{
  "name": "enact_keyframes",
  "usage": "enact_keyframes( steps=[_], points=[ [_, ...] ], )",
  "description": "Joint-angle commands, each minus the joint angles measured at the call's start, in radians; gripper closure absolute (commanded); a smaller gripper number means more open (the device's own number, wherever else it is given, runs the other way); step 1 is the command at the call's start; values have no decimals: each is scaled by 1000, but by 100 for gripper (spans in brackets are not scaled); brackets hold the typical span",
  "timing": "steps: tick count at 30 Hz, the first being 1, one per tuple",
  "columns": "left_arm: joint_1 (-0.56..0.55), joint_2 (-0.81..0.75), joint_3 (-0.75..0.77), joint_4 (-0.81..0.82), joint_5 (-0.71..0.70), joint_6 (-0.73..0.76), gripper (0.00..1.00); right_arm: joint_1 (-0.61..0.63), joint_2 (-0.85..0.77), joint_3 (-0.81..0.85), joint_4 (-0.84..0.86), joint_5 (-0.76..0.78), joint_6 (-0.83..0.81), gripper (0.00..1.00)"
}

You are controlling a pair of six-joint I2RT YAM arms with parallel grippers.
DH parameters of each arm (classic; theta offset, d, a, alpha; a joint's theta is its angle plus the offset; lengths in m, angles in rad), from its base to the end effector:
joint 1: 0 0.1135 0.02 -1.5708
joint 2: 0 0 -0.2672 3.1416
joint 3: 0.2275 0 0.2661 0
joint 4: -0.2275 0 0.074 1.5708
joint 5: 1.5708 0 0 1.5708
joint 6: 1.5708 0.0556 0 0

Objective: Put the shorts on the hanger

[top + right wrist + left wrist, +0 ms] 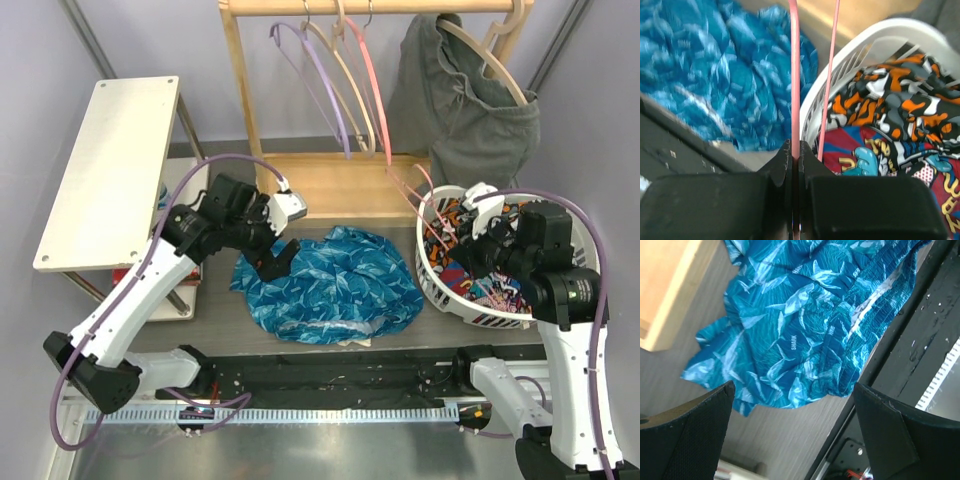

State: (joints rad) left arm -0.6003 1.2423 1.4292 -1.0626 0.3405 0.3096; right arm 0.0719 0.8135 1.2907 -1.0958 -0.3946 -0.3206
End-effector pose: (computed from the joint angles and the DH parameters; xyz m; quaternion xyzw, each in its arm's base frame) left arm 0.2027 -0.1613 0.3765 0.4590 0.8070 -0.2062 0.3091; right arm 0.1394 0.0315 0.4074 -0.2581 0.8373 0.1171 0.4676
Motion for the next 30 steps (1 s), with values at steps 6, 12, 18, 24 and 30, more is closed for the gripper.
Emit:
enact_keyframes(
  steps=[6,12,18,24,30],
  points=[
    [0,-300,-352,406,81,2,0,-1,-17,-19,-402,-179,-644,99],
    [-78,-322,-432,466,155,204,0,0,-83,-82,-409,-447,-966,99],
    [-137,-360,-487,573,134,334,2,6,-47,-106,-409,-559,-1106,99],
    [-223,-327,-521,615,60,416,13,54,16,-139,-409,-599,-1130,99],
    [-257,-244,-523,618,23,358,72,78,59,-142,-395,-629,-1155,99]
  ],
)
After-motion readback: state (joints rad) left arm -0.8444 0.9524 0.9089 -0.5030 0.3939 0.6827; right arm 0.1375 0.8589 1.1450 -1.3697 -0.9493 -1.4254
